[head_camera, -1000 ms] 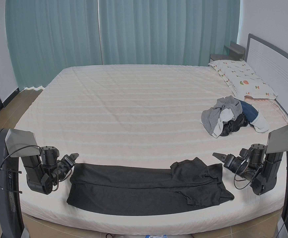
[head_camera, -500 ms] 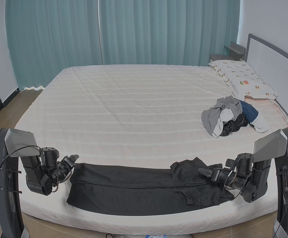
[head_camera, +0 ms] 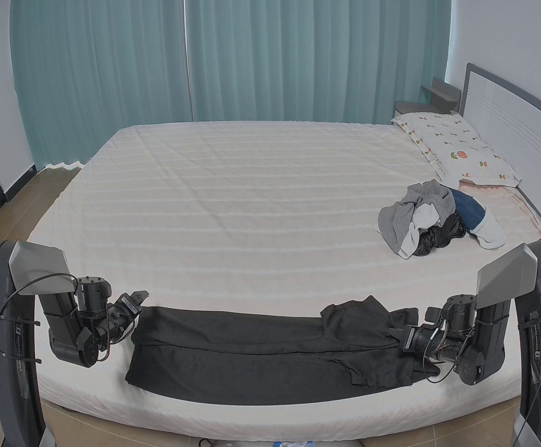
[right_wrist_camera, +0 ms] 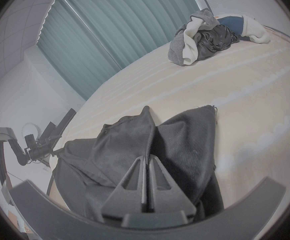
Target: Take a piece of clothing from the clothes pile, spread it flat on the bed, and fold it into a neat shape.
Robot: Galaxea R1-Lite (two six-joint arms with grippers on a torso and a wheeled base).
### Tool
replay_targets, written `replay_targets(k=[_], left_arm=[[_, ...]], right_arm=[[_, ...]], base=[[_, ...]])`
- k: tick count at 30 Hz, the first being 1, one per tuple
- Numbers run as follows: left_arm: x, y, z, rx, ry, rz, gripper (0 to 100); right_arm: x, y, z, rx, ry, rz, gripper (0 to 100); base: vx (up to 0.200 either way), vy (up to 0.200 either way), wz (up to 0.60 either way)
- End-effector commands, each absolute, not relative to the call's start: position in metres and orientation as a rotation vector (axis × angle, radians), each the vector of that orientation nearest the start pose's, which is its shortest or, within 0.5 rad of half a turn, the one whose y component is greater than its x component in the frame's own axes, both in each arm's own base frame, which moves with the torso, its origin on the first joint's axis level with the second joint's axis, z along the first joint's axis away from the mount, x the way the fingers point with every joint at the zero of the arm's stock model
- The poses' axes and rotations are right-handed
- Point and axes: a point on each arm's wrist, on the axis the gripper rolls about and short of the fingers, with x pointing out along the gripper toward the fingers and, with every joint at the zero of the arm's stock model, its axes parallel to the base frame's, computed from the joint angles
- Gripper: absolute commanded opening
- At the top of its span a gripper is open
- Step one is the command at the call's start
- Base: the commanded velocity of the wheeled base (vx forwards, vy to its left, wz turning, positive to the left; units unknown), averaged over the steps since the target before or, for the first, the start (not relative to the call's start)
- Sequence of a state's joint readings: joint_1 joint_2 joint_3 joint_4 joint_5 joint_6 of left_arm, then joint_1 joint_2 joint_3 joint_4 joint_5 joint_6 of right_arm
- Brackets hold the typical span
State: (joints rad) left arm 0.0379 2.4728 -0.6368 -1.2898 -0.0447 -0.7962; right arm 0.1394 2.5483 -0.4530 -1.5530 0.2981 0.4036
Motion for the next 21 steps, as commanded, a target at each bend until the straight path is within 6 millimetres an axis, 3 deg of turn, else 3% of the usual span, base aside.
replay_targets(k=[1,13,14,21], left_arm=[[0.350,0.012,-0.056,-0.798,0.521,0.212,100],[0.350,0.012,-0.056,-0.798,0.521,0.212,100],[0.350,0.012,-0.056,-0.798,0.521,0.212,100],[0.350,0.012,-0.056,-0.798,0.521,0.212,100]], right_arm=[[0.302,0.042,-0.066,0.422,0.622,0.308,0],[0.287,0.031,-0.063,0.427,0.672,0.379,0],[0.286,0.030,-0.064,0.425,0.674,0.378,100],[0.287,0.027,-0.056,0.437,0.653,0.434,100]], base=[[0.000,0.000,0.00],[0.000,0.000,0.00],[0.000,0.000,0.00],[0.000,0.000,0.00]])
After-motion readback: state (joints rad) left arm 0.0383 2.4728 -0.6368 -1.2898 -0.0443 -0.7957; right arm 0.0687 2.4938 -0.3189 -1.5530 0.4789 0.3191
